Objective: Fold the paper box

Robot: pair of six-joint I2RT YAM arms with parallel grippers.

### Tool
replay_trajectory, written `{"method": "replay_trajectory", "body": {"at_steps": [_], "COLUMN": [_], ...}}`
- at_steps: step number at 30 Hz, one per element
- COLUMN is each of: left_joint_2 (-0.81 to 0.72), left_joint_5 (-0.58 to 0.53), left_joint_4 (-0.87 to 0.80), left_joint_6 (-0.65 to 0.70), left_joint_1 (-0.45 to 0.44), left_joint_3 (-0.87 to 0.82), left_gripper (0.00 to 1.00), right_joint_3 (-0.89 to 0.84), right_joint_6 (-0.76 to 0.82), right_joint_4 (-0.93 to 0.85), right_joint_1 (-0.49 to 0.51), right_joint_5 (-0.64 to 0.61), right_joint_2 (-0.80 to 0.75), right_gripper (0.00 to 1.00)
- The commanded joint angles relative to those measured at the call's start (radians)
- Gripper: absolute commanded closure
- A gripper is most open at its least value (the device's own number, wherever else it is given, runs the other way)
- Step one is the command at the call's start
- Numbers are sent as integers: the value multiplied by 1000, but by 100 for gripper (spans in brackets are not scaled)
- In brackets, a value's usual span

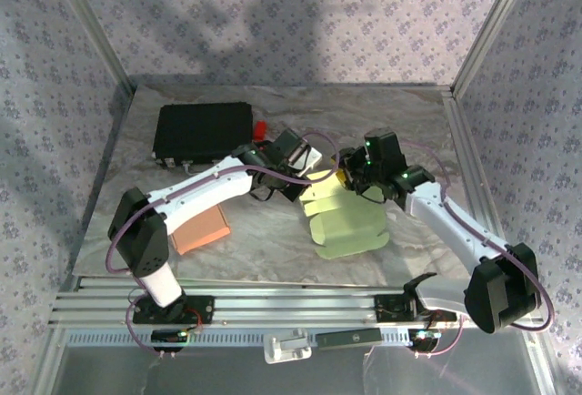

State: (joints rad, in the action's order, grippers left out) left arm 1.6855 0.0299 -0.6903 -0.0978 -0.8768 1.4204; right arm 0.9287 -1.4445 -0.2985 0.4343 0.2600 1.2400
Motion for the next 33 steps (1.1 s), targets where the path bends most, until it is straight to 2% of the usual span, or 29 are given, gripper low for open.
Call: {"method": "replay_trajectory", "body": {"at_steps": [1, 4, 6, 8, 12, 16, 19, 25, 31, 33], "left_joint_2": [-4, -3, -1, -1, 4, 15, 27, 37, 49, 48], "left_joint_5": [23, 18, 18, 15, 5, 1, -2, -13, -15, -14], "left_joint_4": [-63, -69, -76, -78, -95, -108, -125, -143, -155, -154], "left_joint_6": [-8, -13, -14, -12, -7, -10, -11, -21, -23, -26], "left_joint_1": [2, 1, 2, 2, 2, 1, -2, -6, -7, -8], "left_joint_3": [35, 38, 45, 47, 58, 76, 95, 117, 130, 127], "left_gripper": [100, 100, 100, 100, 100, 100, 100, 100, 100, 100], "right_joint_3": [-10, -15, -22, -22, -3, 9, 9, -29, -39, -37], "right_joint_6": [1, -5, -7, -8, 10, 15, 13, -19, -42, -46], "right_joint_4": [20, 18, 25, 28, -8, -22, -17, 22, 48, 47], "right_joint_1": [10, 15, 17, 18, 26, 48, 69, 118, 132, 134], "right_joint_5": [-41, -42, -44, -39, -56, -97, -139, -246, -260, -260], "right_joint_2": [14, 25, 31, 41, 50, 50, 45, -5, 1, 3], "right_gripper": [63, 72, 75, 75, 69, 68, 69, 62, 67, 73]}}
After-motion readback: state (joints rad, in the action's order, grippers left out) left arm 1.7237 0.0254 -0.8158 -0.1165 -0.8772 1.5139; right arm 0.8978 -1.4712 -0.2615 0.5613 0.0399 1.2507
